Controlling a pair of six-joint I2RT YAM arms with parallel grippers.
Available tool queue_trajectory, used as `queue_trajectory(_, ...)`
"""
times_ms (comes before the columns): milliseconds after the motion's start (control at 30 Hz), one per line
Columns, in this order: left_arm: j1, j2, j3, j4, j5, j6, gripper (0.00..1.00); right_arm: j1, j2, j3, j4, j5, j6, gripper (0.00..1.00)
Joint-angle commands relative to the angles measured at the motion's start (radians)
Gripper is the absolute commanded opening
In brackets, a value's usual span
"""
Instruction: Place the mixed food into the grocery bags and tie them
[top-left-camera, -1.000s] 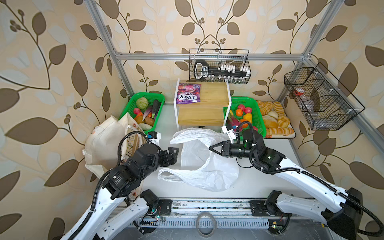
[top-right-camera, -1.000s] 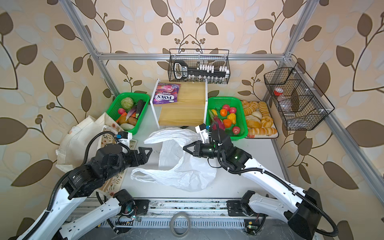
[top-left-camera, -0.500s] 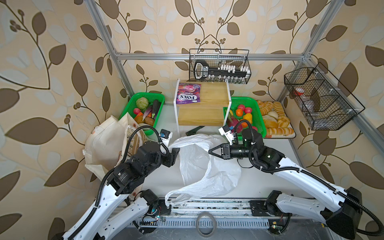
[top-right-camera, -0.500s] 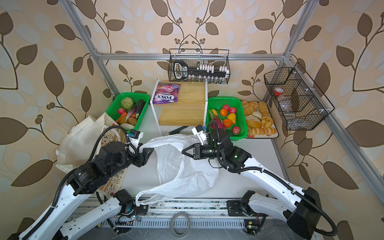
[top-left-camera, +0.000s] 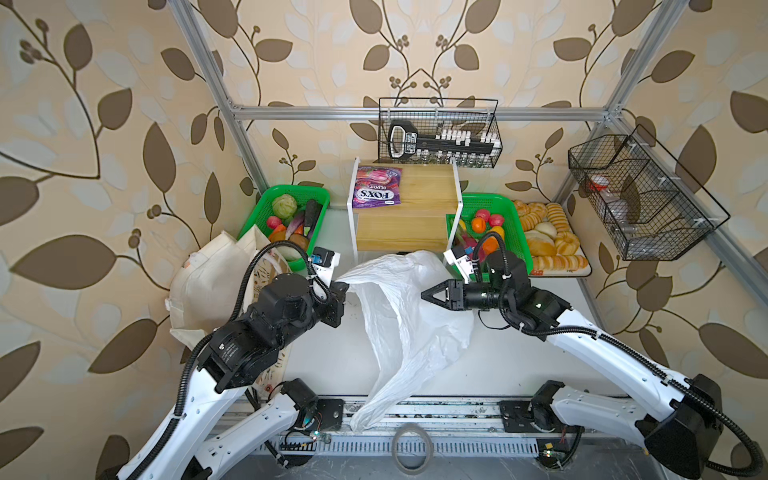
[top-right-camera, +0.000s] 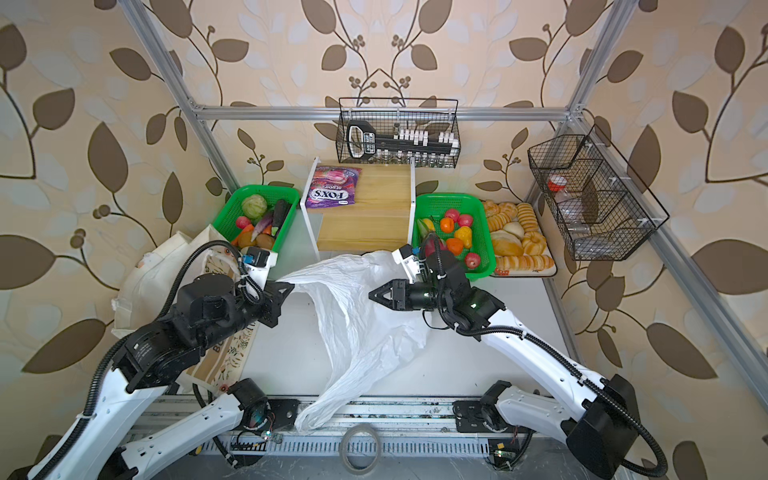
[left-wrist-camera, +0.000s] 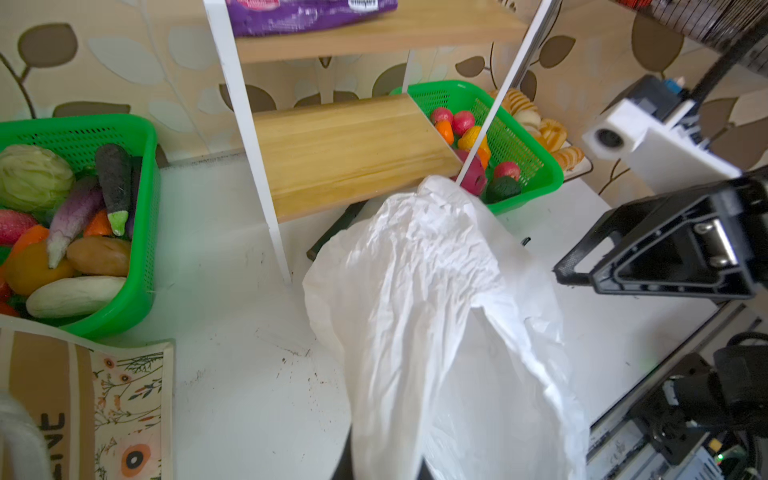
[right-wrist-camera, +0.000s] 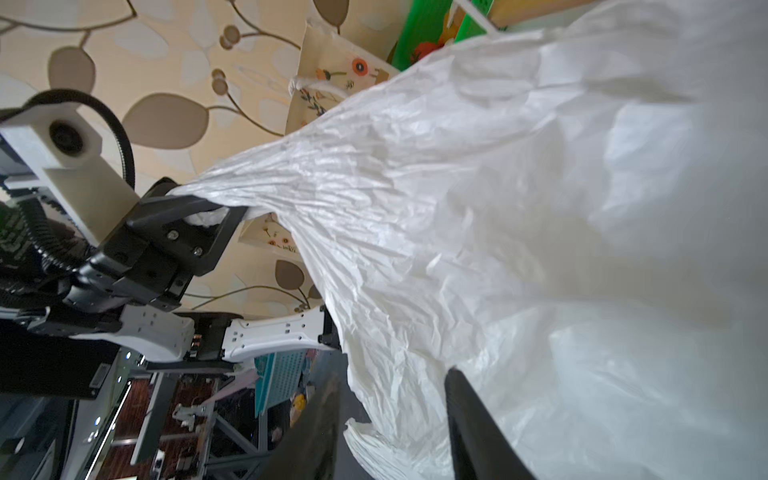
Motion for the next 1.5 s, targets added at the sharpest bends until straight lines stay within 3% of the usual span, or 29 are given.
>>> queue_trajectory(0, -0.004, 0.043, 0.046, -0.054, 0.006, -0.058, 0.00, -0.076, -0.073, 0.042, -0.022, 0.046, -0.023, 0.49)
queue_trajectory(67, -0.005, 0.046, 0.039, -0.044, 0.004, -0.079, 0.00, -0.154, -0.116, 0.029, -0.071, 0.103, -0.044, 0.52)
queue_trajectory(233, -0.005, 0.044, 0.018, -0.018, -0.022, -0.102, 0.00, -0.381, -0.150, 0.002, -0.301, 0.396, -0.115, 0.53)
queue_trajectory(400, -0.004, 0.068, 0.029, -0.017, -0.013, -0.096, 0.00, -0.457, -0.039, 0.011, -0.299, 0.587, -0.250, 0.53)
queue_trajectory(600, -0.004, 0.087, 0.057, -0.013, 0.004, -0.099, 0.00, -0.449, 0.236, 0.107, -0.201, 0.509, -0.380, 0.56)
queue_trajectory(733, -0.005, 0.082, 0.072, -0.021, -0.005, -0.102, 0.00, -0.404, 0.401, 0.194, -0.156, 0.617, -0.495, 0.62)
queue_trajectory(800, -0.004, 0.080, 0.078, -0.024, -0.010, -0.102, 0.00, -0.400, 0.479, 0.247, -0.151, 0.628, -0.543, 0.69)
queue_trajectory(867, -0.004, 0.081, 0.084, -0.026, -0.012, -0.102, 0.00, -0.402, 0.551, 0.305, -0.153, 0.627, -0.574, 0.71)
queue_trajectory(967, -0.005, 0.086, 0.094, -0.032, -0.008, -0.101, 0.00, -0.401, 0.619, 0.329, -0.119, 0.635, -0.626, 0.88)
queue_trajectory(1200, -0.004, 0.110, 0.103, -0.034, 0.014, -0.095, 0.00, -0.400, 0.744, 0.400, -0.094, 0.640, -0.730, 0.89)
queue_trajectory(1467, -0.005, 0.142, 0.114, -0.043, 0.011, -0.081, 0.00, -0.400, 0.798, 0.387, -0.082, 0.655, -0.750, 0.88)
